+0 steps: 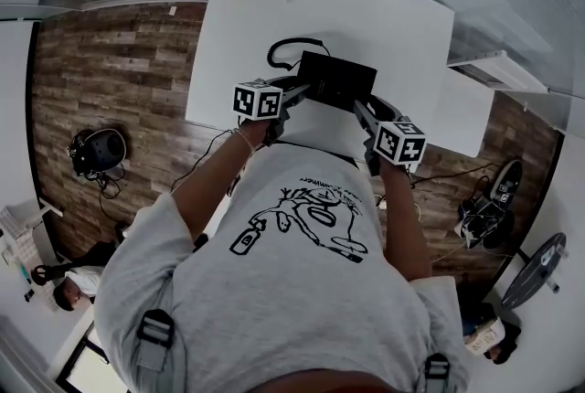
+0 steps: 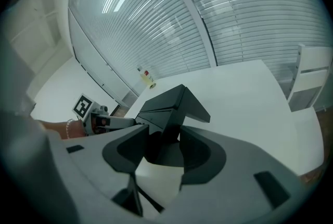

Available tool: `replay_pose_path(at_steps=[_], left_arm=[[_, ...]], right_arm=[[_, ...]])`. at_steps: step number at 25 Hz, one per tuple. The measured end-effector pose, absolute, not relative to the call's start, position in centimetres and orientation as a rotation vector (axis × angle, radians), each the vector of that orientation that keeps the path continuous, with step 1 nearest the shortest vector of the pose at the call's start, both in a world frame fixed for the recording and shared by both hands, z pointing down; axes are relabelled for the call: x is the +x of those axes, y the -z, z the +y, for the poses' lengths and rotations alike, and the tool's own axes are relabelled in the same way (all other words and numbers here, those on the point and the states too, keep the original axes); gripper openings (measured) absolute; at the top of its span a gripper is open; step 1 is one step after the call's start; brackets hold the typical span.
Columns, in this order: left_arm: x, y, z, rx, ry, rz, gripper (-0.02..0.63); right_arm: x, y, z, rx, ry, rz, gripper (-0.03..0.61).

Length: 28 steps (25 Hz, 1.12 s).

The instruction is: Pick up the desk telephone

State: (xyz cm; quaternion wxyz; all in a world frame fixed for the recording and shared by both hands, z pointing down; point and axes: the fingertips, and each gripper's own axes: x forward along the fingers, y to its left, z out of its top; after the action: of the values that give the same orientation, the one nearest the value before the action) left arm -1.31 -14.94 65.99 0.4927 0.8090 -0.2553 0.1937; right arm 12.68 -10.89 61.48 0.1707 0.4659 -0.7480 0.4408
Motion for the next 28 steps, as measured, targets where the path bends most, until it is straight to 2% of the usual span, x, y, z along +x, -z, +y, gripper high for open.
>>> replay_pose_path(at_steps=[28], left_arm=[[-3.4,-46.8,-13.4,2.094,-0.310,-0.752,0.181]], right_arm=[[10.9,-42.4,-10.5,1.347,-1.042,-2.337,0.173]])
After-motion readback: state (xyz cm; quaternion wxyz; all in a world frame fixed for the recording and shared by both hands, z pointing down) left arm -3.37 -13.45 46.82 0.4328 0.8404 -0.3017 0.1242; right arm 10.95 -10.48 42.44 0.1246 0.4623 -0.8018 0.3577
